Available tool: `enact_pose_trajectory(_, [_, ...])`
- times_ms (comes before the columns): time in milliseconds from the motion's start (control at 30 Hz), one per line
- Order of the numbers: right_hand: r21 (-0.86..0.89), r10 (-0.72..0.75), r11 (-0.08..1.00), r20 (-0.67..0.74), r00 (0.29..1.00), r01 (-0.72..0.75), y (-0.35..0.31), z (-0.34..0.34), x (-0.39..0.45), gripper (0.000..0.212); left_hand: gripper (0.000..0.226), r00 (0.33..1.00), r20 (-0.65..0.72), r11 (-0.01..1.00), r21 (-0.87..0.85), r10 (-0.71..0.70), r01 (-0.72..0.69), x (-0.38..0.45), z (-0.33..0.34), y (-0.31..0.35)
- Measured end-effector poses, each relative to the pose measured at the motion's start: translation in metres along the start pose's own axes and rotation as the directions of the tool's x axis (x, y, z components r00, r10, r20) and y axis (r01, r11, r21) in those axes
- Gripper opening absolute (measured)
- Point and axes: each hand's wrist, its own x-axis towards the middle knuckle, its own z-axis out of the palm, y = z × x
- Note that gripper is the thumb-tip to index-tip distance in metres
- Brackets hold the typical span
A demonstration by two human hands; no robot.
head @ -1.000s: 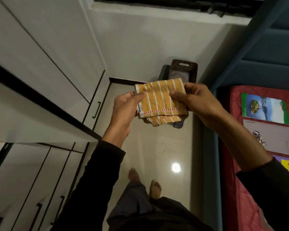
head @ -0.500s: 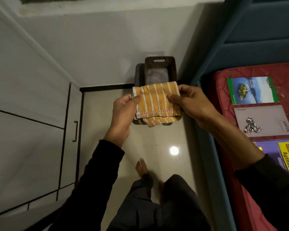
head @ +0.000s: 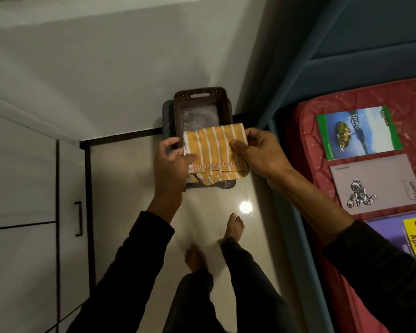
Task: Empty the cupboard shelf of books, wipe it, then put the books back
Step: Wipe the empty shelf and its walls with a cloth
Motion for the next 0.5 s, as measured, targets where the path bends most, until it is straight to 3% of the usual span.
enact_pose_trajectory(200, [-0.083,0.007,0.997,0.000,1.000,-0.007,0.031,0.019,0.098,0.021,0.026,0.984,-0.032,0.939,0.306,0.175,-0.157,0.093,0.038,-0.040])
enact_pose_trajectory(300, [-0.152,-0.019,0.988,-0.023,1.000,0.015,0.043,0.036,0.144,0.019,0.033,0.987,-0.031,0.940,0.309,0.159,-0.142,0.139,0.048,-0.057])
enact_pose_trajectory(500, [-0.221,-0.017,0.975,-0.112,0.994,-0.009,0.059,0.068,0.218,0.017,0.037,0.961,0.042,0.890,0.367,0.274,-0.270,0.221,0.059,-0.081])
